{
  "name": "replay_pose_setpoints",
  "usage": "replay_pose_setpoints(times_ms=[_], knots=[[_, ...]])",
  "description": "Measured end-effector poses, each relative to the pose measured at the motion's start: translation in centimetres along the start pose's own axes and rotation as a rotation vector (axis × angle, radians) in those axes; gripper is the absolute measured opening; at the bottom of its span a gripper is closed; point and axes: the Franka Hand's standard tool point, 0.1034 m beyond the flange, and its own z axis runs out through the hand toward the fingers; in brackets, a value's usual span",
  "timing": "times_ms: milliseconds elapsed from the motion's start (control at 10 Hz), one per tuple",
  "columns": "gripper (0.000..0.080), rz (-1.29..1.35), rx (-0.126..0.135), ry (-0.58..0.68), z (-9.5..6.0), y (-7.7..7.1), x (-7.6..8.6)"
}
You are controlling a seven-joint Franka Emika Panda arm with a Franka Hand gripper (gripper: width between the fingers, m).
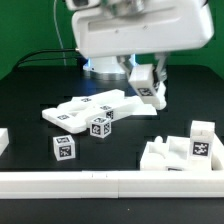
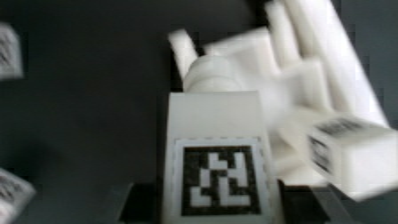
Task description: Assemble chair
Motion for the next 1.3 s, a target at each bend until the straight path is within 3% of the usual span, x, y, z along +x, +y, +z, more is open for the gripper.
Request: replay_pose_setpoints(times_ms=[300,400,500,700,900,1100,1300], knots=[[0.0284,-0.019,0.035,0.196,0.5,-1.2,0.4],[0.0284,-0.086,0.011,0.234,1.3,-1.2,0.9],[0.0284,-0.126,0.003,0.273,1.4,-1.6,2.3],[0.0284,-0.283,0.01,0.418,1.8,-3.4,3.2],[0.0284,-0.277,0.052,0.544,1.9,-3.6,3.1],[0.0284,-0.298,0.036,0.523,2.3,-3.5,3.1],[0.0284,-0.432,-0.025,0.521,2.3,-3.0,4.7]])
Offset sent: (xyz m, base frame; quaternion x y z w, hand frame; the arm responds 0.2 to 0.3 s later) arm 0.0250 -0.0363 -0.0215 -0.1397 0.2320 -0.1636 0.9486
